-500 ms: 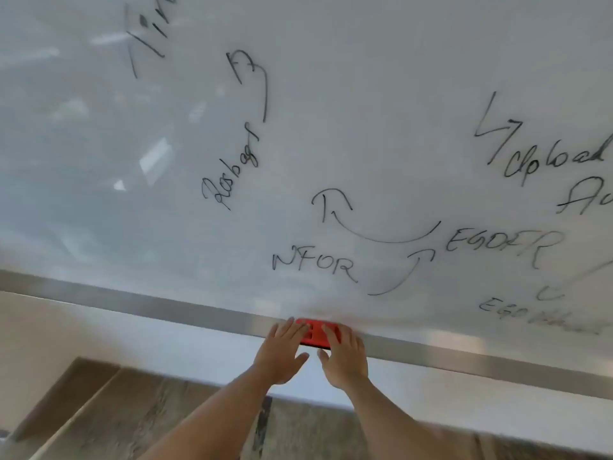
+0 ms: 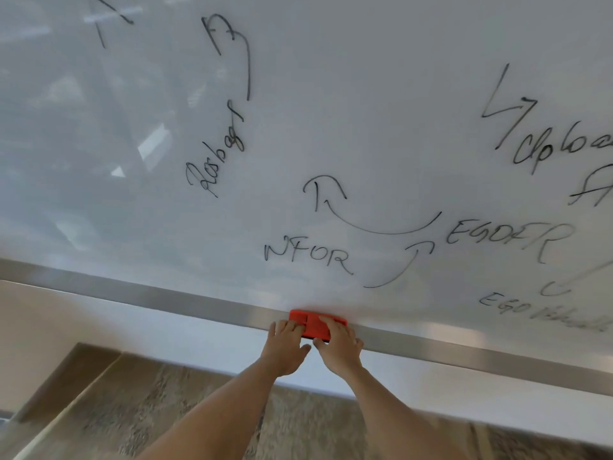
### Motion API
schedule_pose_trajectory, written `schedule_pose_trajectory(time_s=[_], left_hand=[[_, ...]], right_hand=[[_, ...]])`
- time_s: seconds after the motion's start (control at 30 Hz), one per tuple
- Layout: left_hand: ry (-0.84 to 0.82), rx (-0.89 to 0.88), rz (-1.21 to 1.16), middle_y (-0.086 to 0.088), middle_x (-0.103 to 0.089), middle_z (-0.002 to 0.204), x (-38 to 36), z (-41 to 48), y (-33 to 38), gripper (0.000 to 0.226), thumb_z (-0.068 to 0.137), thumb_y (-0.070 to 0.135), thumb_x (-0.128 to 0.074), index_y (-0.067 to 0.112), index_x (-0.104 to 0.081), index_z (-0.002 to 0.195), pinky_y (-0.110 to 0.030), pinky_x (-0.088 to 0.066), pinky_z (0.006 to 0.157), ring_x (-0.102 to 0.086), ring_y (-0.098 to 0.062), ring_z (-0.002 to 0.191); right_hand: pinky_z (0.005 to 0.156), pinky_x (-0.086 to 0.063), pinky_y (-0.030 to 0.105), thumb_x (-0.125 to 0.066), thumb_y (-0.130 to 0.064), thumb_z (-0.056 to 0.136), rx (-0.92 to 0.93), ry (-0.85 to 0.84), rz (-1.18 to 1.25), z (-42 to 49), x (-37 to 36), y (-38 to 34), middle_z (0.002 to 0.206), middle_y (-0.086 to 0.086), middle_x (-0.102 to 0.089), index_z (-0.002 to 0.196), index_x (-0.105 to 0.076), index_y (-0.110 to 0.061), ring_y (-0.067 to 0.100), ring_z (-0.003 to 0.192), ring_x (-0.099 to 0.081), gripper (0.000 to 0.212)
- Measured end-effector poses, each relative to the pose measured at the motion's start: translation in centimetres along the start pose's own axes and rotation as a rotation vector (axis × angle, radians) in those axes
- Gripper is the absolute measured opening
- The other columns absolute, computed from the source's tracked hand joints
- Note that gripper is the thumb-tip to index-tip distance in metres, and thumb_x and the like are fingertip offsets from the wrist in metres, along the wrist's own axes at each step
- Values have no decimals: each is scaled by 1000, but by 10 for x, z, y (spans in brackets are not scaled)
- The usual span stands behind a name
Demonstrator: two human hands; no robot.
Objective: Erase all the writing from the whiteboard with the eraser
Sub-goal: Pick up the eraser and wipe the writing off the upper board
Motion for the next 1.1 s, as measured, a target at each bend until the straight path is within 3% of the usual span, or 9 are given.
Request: schedule_pose_trajectory(time_s=[0.2,0.47,0.63,0.73,0.93,1.03,1.1], left_hand=[[165,81,-187,12,-55,128,28,-17,-14,28,101,42,-46,26,-60,119,-35,-20,113,-37,-19,124],[429,10,-238,15,-62,112,94,-61,-30,15,98,33,-56,23,-66,102,-24,-27,97,-46,-14,109],[705,7,-324,25,-55,88,136,-103,-48,21,91,38,-48,24,-63,85,-29,-37,76,-47,-12,84],[880,-18,-306,27,-53,87,169,-130,-52,21,92,37,-44,26,-59,85,-26,-39,70,-41,-6,83],[1124,-119,-224,19,-60,91,234,-173,-39,14,98,39,-44,31,-54,92,-19,-37,75,-46,-9,89],[1228,-160,-154,19,-60,93,260,-189,-27,6,95,31,-53,29,-59,95,-18,-36,79,-50,-9,91],[1283,-207,-109,18,-62,94,279,-200,-15,3,94,30,-56,29,-58,97,-18,-36,83,-51,-10,93]], right_hand=[[102,-24,41,-62,-29,89,69,51,124,-8,15,-20,131,-9,-55,136,-46,-36,20,127,-42,50],[100,-23,36,-64,-38,88,299,106,31,-27,39,-75,130,-11,-57,142,-40,-35,15,125,-45,59],[86,-30,29,-63,-53,79,635,371,-136,-59,76,-130,104,-19,-67,117,-63,-37,9,99,-59,42],[78,-36,28,-64,-58,77,812,516,-143,-83,100,-162,94,-19,-67,105,-67,-34,9,86,-58,37],[86,-39,30,-62,-57,83,1066,709,-164,-129,149,-210,110,-12,-62,113,-64,-29,12,98,-55,41],[92,-41,31,-61,-56,86,1188,719,-157,-146,168,-231,127,-8,-59,125,-61,-25,14,111,-54,50],[88,-45,30,-60,-54,88,1258,718,-172,-157,180,-247,134,-8,-56,133,-57,-25,13,112,-56,53]])
Point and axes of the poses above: each hand's wrist, its own z-axis towards the middle knuckle, its own x-axis out of the back of the hand, y = z × x, the point moved 10 cm from there along z, towards the middle knuckle
